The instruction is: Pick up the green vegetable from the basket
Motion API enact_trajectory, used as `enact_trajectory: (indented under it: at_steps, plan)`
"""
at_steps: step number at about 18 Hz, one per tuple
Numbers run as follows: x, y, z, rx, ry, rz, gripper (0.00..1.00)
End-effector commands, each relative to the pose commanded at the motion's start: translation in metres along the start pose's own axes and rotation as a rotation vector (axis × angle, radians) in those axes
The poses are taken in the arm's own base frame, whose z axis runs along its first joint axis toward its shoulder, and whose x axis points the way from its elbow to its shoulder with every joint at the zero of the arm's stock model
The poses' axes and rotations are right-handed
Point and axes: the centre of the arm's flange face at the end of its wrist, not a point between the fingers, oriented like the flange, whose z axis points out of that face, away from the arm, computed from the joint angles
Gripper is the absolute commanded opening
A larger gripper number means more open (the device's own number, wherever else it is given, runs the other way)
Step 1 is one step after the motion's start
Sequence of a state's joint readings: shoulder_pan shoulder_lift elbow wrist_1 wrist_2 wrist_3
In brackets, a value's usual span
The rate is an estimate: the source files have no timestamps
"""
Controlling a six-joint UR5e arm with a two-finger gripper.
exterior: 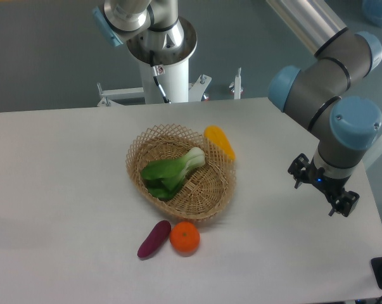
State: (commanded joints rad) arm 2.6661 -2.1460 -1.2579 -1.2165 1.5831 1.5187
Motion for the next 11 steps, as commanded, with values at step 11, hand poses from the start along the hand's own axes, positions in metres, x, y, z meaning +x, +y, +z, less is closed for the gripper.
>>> enact_trajectory:
  at_steps: [11]
  plan:
    - [0.0032,-0.0050,0.0025,0.008,0.008,-0.027,1.00]
